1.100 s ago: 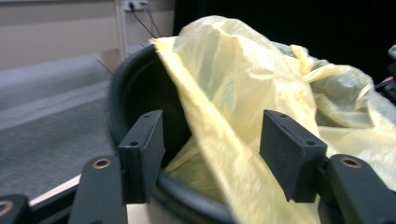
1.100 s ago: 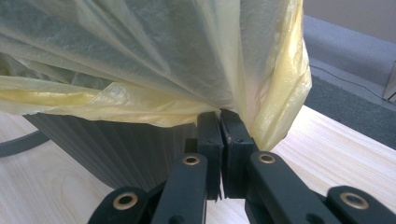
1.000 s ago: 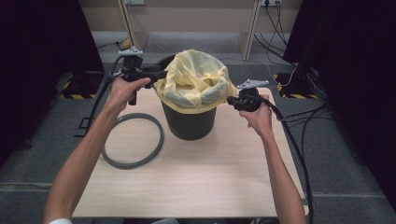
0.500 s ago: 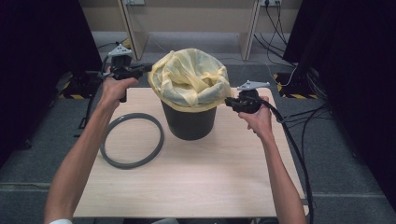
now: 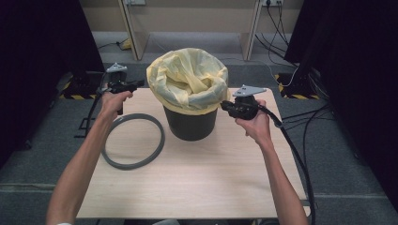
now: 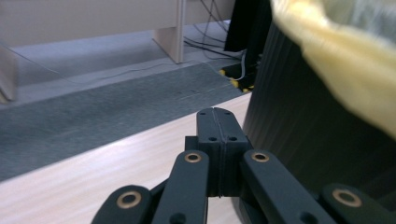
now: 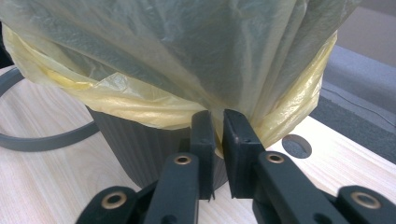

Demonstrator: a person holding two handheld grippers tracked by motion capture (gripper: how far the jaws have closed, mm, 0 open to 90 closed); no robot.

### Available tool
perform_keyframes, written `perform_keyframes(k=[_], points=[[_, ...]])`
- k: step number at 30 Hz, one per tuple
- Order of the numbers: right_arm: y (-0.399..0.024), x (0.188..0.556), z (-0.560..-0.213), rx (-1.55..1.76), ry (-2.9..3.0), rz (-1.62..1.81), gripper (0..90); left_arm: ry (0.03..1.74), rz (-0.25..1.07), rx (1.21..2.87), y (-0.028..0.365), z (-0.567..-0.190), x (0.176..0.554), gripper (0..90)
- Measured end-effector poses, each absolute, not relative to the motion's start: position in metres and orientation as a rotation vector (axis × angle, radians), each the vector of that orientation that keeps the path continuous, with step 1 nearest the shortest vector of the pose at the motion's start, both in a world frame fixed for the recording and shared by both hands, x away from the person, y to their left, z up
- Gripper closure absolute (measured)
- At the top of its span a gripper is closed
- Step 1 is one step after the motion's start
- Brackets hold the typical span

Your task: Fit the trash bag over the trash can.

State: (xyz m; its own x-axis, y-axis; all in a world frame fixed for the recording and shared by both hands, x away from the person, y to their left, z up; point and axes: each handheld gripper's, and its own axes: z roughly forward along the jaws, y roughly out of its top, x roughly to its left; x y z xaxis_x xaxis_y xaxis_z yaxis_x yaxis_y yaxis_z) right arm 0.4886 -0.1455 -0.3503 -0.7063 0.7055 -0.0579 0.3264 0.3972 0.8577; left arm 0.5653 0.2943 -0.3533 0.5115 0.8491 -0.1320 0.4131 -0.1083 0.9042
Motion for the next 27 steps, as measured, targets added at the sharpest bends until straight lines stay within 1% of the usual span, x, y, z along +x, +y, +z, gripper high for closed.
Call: perform_keyframes(k=[3,4,7,9,12,14,17,21,23,27], points=[[-0.146,0.488,-0.349,0.892,2.234,1.247,84.5,1.058,0.531,1.684,0.301,-0.345,0.562,89.6],[-0.147,0.488,-0.348,0.895,2.228,1.249,83.8,1.050,0.534,1.665,0.304,-0.338,0.560,87.9],[-0.148,0.486,-0.346,0.920,2.200,1.245,80.7,1.036,0.541,1.633,0.308,-0.326,0.556,81.6],[-0.148,0.488,-0.347,0.924,2.199,1.210,82.6,1.024,0.543,1.609,0.309,-0.319,0.553,74.4],[-0.148,0.498,-0.352,0.934,2.221,1.173,86.7,1.010,0.534,1.585,0.308,-0.310,0.550,67.5],[-0.151,0.509,-0.355,0.968,2.225,1.165,87.0,1.004,0.531,1.578,0.306,-0.306,0.549,63.0],[-0.156,0.526,-0.358,1.018,2.216,1.171,87.0,0.985,0.511,1.571,0.302,-0.299,0.548,58.6],[-0.164,0.544,-0.360,1.100,2.202,1.234,85.2,0.982,0.460,1.570,0.293,-0.293,0.553,51.5],[-0.167,0.547,-0.360,1.126,2.188,1.265,83.8,0.985,0.438,1.573,0.287,-0.291,0.557,47.7],[-0.167,0.543,-0.360,1.124,2.190,1.247,80.3,0.983,0.400,1.591,0.276,-0.290,0.568,46.0]])
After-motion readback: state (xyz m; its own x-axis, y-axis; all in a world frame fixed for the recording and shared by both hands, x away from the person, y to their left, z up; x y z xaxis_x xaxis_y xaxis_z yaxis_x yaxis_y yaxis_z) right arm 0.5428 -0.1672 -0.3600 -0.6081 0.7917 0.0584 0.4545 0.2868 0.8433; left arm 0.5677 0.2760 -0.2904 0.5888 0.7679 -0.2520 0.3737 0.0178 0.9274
